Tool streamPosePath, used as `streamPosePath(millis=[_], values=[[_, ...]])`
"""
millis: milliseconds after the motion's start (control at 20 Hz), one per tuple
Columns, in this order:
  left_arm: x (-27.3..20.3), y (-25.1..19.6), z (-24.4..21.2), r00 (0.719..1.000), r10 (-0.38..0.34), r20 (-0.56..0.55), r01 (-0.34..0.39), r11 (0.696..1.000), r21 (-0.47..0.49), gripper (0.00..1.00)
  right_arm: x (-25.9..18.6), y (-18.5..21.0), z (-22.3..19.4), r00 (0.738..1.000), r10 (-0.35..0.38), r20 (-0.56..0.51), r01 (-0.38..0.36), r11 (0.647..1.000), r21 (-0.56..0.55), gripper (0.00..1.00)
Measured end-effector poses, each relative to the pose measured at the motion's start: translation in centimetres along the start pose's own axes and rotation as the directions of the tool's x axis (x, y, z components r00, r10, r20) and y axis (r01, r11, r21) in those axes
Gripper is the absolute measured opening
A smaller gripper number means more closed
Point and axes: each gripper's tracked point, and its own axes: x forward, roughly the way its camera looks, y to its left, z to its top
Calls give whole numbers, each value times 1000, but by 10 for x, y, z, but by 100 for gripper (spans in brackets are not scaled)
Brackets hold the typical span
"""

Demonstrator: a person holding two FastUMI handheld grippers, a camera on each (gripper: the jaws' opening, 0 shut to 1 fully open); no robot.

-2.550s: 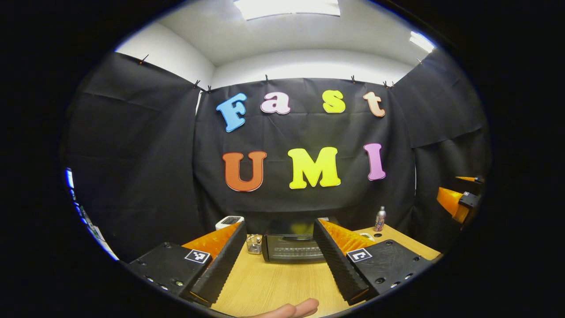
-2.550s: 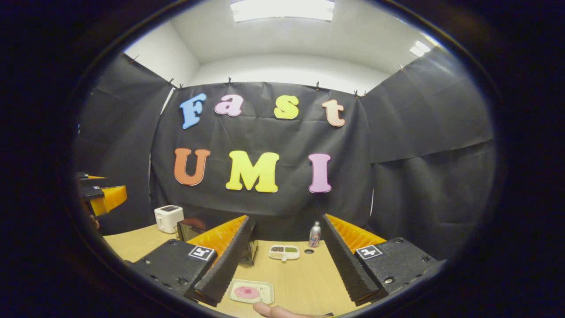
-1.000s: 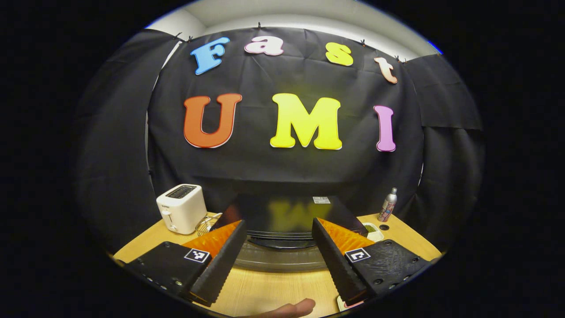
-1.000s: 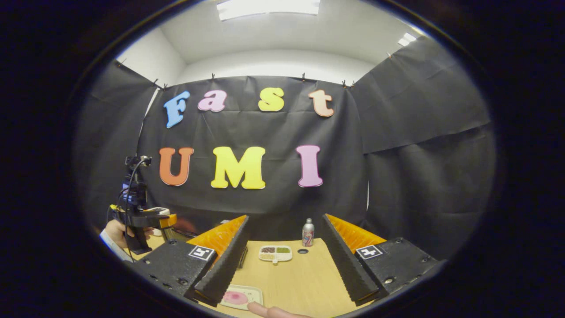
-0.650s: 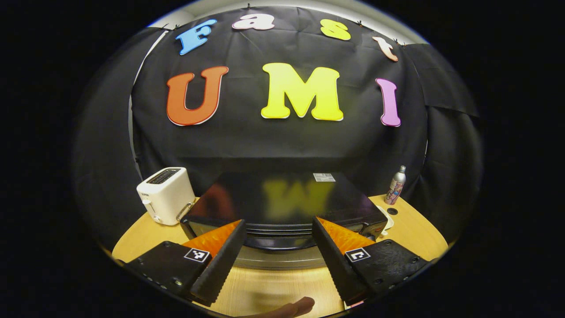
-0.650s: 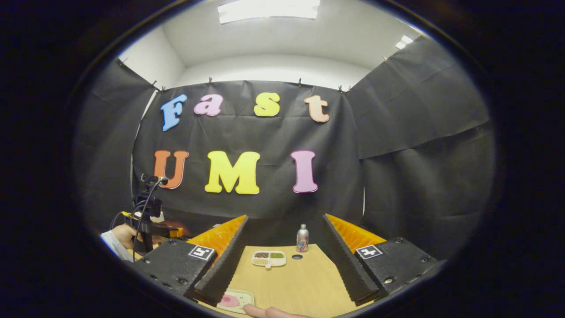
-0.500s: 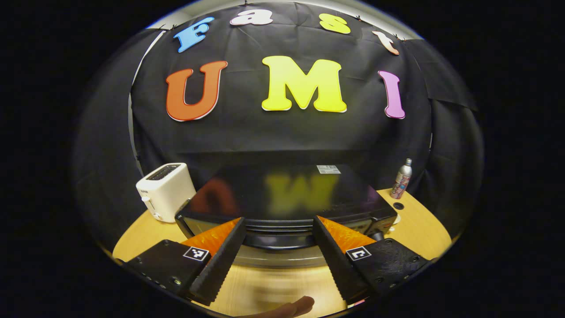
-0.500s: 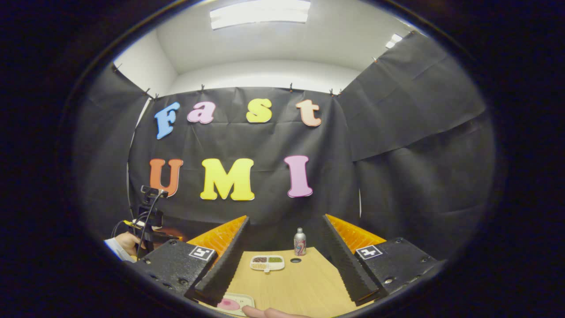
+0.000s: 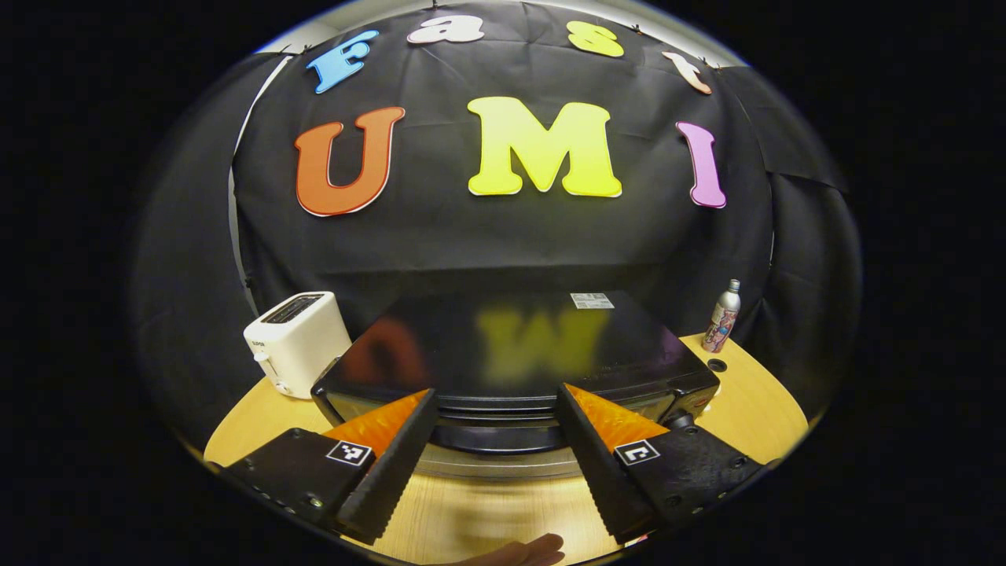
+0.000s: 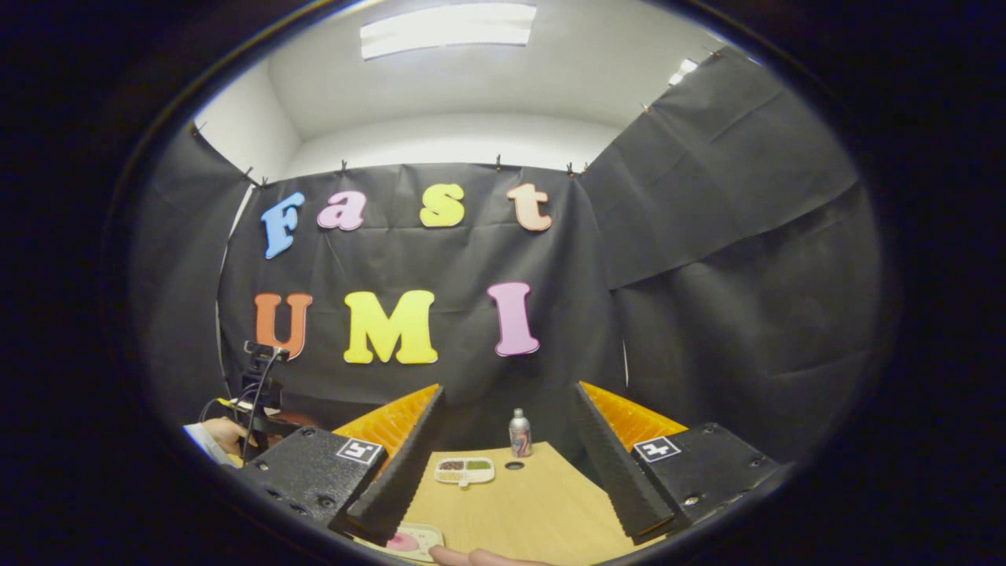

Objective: Open the electric oven with the left hand, put the food in, and close the electric oven.

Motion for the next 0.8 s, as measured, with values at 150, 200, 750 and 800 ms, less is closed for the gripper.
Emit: streamPosePath(millis=[150,200,750,800], values=[[-9,1,-4,1000,-4,-5,4,1000,-6,96,-9,1,1,1000,9,-15,-10,1000,-12,96],[-13,1,-6,1000,-7,-8,7,1000,-8,96,-13,1,2,1000,10,-14,-10,1000,-18,96],[-61,1,-43,998,-57,-9,57,998,-24,96,-49,18,15,997,62,-38,-64,997,-33,97],[-65,0,-51,998,-56,-15,56,998,1,96,-52,19,17,997,64,-33,-65,997,-33,96]])
